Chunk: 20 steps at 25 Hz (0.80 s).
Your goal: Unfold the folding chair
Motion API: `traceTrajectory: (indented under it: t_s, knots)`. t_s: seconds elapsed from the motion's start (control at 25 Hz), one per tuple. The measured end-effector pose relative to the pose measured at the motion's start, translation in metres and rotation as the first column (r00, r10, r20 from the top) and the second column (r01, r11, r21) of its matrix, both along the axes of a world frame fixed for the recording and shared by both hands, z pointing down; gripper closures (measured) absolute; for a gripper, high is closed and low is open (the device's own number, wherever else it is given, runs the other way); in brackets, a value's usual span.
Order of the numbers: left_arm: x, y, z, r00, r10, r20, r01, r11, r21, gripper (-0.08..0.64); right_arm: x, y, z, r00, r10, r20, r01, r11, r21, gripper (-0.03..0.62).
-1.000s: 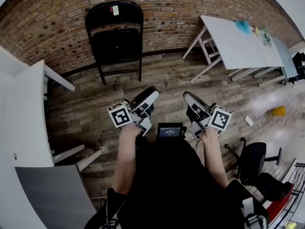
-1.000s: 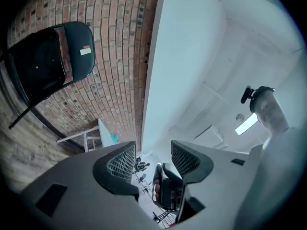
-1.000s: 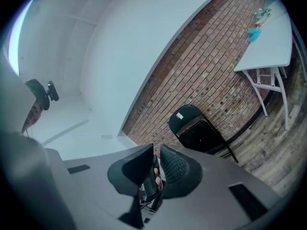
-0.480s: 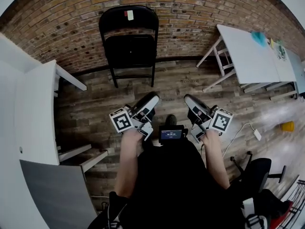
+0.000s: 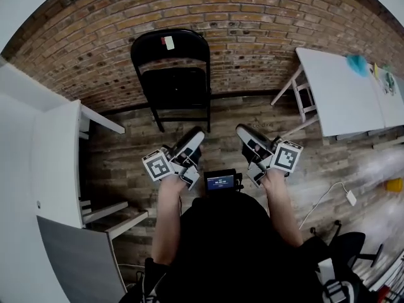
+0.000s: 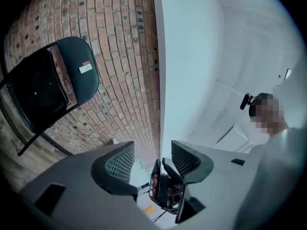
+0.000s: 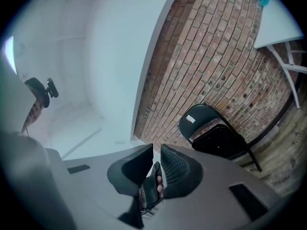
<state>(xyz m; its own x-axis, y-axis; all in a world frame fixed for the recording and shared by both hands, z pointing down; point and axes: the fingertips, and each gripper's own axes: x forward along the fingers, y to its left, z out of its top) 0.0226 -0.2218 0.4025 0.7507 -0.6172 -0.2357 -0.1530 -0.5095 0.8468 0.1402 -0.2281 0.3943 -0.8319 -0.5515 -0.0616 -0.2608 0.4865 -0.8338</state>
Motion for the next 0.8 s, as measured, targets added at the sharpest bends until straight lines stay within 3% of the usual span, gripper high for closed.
traceTrajectory:
  t_s: [0.52,0.68,0.8]
  knots:
    - [0.054,-0.062,0.004,0.992,-0.078,0.095,0.081,0.996,-0.028,0.284,0.056,-0.066,0.016,0.997,-0.062,0.049,0.064,0.997,-0.039,0.555]
    - [0.053,-0.071,0.008,0.99,-0.088,0.112,0.092,0.995,-0.039,0.279,0.057,-0.083,0.021,0.997,-0.063,0.047,0.065,0.996,-0.052,0.469]
    - [0.047,-0.083,0.01,0.988,-0.095,0.119,0.1,0.994,-0.04,0.279,0.057,-0.096,0.036,0.998,-0.051,0.025,0.053,0.996,-0.072,0.465]
